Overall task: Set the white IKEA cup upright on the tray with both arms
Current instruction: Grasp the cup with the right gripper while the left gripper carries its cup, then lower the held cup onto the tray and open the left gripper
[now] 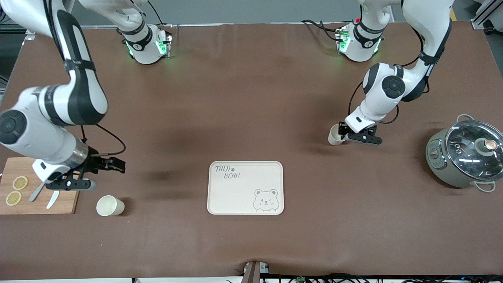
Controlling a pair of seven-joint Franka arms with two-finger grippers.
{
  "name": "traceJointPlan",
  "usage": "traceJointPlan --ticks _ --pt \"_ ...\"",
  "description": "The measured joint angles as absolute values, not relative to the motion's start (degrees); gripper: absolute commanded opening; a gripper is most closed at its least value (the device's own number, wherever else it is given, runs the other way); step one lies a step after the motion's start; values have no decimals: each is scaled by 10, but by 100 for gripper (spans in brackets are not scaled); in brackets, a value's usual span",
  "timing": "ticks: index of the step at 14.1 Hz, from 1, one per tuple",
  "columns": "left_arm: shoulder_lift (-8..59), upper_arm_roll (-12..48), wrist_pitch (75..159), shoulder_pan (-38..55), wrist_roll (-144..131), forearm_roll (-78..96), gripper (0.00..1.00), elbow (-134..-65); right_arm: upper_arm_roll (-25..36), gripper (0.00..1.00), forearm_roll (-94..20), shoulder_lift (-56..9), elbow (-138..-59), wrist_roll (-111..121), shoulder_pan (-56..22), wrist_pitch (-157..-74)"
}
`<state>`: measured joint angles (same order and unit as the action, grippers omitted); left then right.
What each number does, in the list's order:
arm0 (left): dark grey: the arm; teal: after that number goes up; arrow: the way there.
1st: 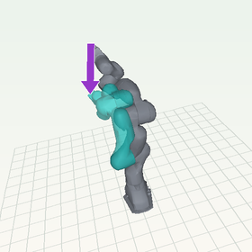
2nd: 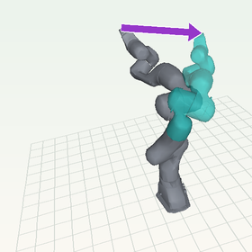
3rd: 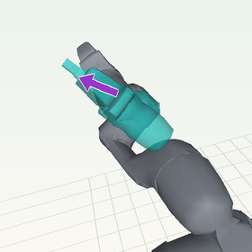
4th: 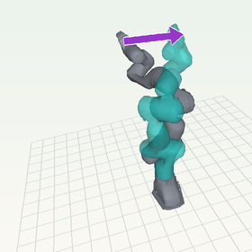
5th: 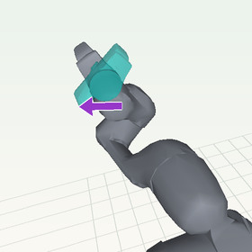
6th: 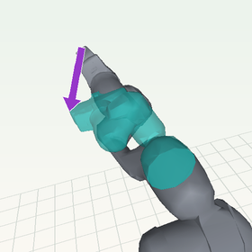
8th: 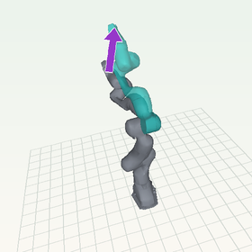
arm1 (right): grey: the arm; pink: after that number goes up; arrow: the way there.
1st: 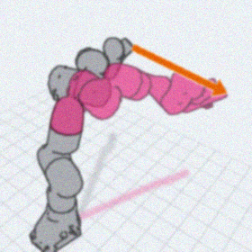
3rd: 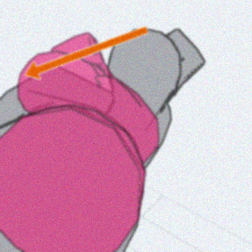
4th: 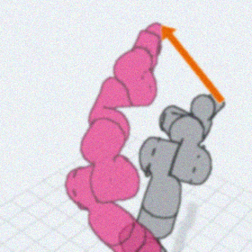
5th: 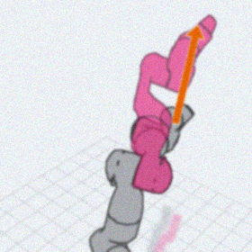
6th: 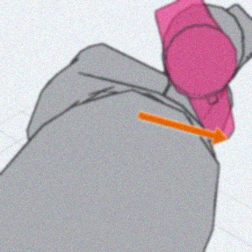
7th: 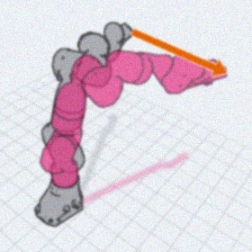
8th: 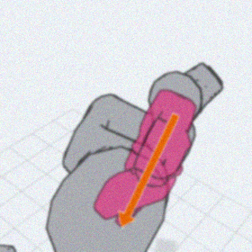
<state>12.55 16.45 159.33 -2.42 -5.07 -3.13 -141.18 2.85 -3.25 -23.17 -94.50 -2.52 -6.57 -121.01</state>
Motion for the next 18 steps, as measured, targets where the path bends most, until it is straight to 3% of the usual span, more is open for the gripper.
traceJointPlan --ticks 4,7,9,12,14,17,18 --pt "126 166 1596 -24 -51 -31 0 -1408 31 100 -31 -306 -912 8 -66 -1263" --pt "135 167 1556 -20 -59 -31 0 -1363 35 100 -31 -357 -865 34 -64 -1272" --pt "156 168 1450 3 -99 -31 0 -1277 37 100 -31 -382 -851 50 -63 -1301" --pt "239 169 1305 82 -221 -32 0 -1086 40 100 -30 -411 -846 71 -61 -1332" --pt "308 168 1277 128 -290 -33 0 -981 41 100 -30 -423 -845 85 -57 -1345" --pt "377 167 1274 170 -354 -34 0 -895 42 100 -30 -434 -845 93 -49 -1352" --pt "393 165 1274 181 -373 -34 0 -871 43 82 -30 -436 -845 95 -47 -1358"
